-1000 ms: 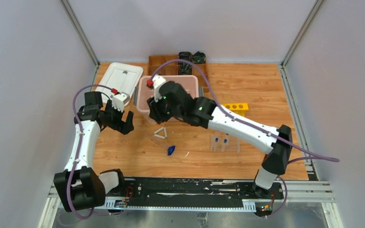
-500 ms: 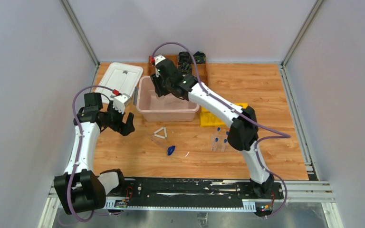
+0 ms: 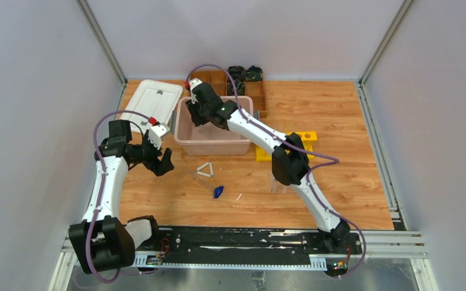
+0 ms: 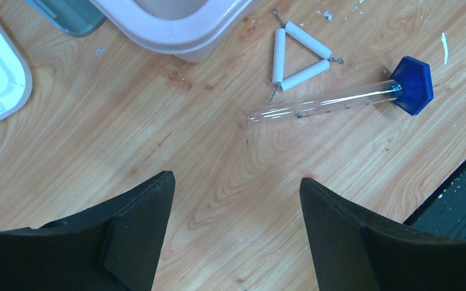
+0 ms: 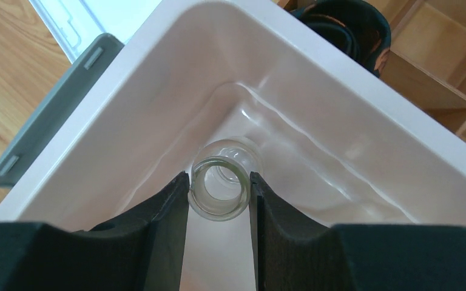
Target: Organize the chemistry lab equipment
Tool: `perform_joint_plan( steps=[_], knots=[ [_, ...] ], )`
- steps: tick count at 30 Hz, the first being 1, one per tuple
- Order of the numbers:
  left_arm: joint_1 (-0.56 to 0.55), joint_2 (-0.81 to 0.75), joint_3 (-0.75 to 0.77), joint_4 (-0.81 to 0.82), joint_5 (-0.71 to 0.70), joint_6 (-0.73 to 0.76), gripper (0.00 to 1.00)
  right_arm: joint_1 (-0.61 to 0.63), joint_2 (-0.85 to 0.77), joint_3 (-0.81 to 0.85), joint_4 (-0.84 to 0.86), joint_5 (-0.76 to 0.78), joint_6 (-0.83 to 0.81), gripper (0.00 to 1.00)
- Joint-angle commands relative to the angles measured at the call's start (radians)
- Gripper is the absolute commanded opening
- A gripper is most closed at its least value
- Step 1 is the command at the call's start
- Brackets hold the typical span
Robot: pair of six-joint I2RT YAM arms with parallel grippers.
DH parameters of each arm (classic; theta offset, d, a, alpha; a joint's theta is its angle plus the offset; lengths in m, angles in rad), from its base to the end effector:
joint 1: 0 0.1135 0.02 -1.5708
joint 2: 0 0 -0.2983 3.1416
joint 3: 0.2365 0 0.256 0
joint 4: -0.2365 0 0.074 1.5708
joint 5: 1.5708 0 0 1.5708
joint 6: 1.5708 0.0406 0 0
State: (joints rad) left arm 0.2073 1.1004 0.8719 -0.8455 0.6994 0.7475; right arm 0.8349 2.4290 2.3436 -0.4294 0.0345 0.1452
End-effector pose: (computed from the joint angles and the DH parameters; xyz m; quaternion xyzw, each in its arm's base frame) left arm 0.1922 0.0137 0.2891 0.3242 0.8551 -0.1888 0.3577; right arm 0.4028 0.4427 0.2906 -0.2838 0.8158 0.2239 0.4515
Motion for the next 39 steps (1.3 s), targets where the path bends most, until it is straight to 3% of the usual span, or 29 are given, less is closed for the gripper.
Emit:
perform_joint_plan(
  steps=[1, 7, 11, 13, 17, 27, 32, 39],
  knots=[
    [0.004, -0.006, -0.007, -0.005, 0.038, 0.052, 0.8, -0.018, 0.035, -0.018, 0.126, -0.07, 0.016, 0.1],
    [0.004, -0.024, -0.018, -0.017, 0.05, 0.071, 0.82, -0.017, -0.022, -0.046, 0.143, -0.093, 0.021, 0.5],
    [0.004, -0.06, -0.027, -0.027, 0.054, 0.083, 0.85, -0.006, -0.137, -0.105, 0.152, -0.069, 0.009, 0.7],
    [0.004, -0.07, -0.023, -0.027, 0.046, 0.072, 0.85, 0.005, -0.201, -0.136, 0.148, -0.054, -0.007, 0.75],
    [0.004, -0.084, -0.001, -0.027, 0.017, 0.032, 0.86, 0.041, -0.357, -0.26, 0.127, -0.019, -0.038, 0.77],
    [0.006, -0.09, 0.054, -0.03, -0.071, -0.013, 0.89, 0.245, -0.765, -0.891, 0.154, 0.119, 0.001, 0.77],
    [0.006, -0.097, 0.06, -0.039, -0.075, -0.025, 0.9, 0.346, -0.786, -1.061, 0.135, 0.191, 0.129, 0.77],
    [0.006, -0.117, 0.055, -0.064, -0.08, -0.013, 0.9, 0.386, -0.66, -1.052, 0.086, 0.193, 0.244, 0.72]
  ],
)
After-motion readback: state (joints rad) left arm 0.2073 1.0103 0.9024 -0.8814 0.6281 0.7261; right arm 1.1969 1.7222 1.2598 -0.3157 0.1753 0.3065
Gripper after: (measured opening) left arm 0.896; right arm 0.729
